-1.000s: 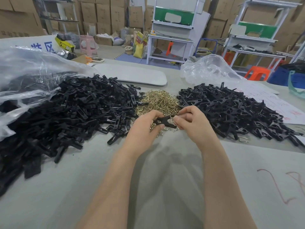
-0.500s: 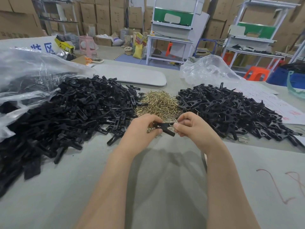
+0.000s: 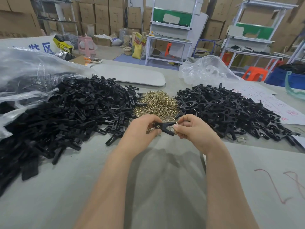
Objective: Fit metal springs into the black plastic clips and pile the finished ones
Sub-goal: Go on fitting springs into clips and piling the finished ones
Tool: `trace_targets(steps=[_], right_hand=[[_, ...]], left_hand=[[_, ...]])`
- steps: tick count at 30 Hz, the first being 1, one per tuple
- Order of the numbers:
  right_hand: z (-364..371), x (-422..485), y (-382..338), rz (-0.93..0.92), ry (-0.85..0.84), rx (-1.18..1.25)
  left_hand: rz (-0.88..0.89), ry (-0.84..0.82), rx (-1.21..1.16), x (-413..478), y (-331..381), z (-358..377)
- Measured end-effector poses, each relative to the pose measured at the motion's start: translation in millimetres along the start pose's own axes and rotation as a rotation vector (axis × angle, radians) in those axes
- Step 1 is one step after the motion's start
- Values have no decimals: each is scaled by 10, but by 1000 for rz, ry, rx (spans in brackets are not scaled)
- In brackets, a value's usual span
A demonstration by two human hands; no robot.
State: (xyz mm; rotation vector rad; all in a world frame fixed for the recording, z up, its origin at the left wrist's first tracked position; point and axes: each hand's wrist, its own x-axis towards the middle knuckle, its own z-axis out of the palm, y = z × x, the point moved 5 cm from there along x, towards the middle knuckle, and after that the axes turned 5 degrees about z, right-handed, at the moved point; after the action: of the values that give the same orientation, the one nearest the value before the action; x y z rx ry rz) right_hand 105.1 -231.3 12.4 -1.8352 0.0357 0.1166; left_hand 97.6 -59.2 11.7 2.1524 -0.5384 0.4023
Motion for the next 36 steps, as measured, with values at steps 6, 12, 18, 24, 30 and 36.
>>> trace_targets(steps=[6,12,18,24,30,36], right_hand=[[4,18,18,2,-11,44],[-4,17,12,11,4,42],[21,6,2,28,23,60],[25,-12,-4,33,31,88],[64,-25,-22,47,-4,171],[156,-27,-53,59,36,347]], left_hand=[[-13,-14,-13,-6,-7,-9],[-19,-40,-15,-14,3,-5],[-32,-55,-12,-9,-2,-1],[-32,-63,8,-20,5,-15],[-46,-107,1,-24,4,28],[-70,-57,-33,-17,21,49]])
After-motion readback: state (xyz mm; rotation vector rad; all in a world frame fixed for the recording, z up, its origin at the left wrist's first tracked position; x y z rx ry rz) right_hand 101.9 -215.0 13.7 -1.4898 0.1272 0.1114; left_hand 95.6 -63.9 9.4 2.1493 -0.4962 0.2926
